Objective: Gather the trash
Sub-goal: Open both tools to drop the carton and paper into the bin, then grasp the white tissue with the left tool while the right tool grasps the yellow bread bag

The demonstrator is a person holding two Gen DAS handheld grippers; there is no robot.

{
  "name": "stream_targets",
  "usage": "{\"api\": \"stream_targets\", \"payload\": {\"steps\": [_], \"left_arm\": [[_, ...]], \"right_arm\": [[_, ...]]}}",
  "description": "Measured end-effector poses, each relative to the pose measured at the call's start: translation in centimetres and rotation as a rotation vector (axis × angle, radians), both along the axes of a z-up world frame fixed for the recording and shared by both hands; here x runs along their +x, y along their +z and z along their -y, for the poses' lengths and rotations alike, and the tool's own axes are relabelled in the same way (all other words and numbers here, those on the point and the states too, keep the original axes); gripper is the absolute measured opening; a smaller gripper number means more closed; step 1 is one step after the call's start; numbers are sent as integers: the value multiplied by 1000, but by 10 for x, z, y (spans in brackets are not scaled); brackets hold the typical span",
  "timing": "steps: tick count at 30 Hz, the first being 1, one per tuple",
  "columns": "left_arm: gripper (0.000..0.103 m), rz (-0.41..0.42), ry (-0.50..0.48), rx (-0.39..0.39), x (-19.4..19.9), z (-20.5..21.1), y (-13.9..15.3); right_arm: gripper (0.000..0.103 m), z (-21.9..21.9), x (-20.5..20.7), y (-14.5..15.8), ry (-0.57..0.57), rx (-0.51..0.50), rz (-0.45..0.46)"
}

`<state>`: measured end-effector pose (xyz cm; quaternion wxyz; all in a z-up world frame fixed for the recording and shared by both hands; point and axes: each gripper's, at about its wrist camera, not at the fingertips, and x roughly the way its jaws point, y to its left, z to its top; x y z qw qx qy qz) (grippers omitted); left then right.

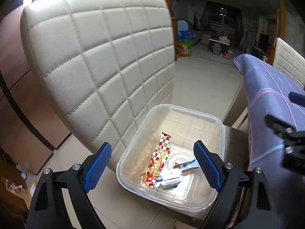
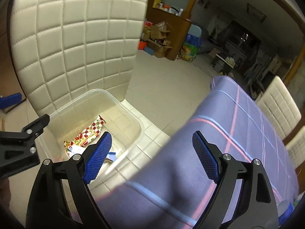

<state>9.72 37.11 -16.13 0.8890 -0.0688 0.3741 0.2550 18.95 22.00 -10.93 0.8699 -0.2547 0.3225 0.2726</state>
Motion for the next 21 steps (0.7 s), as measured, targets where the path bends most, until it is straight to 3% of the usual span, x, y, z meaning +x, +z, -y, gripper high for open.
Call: {"api": "stream_targets", "payload": {"steps": [5,21], "left_arm": [[86,15,-57,-39,0,26,8],[86,51,-387,11,-1,175,48]], "right_arm": [[86,43,-4,10,-37,5,0],[86,236,-17,7,-330,56,-7]]}}
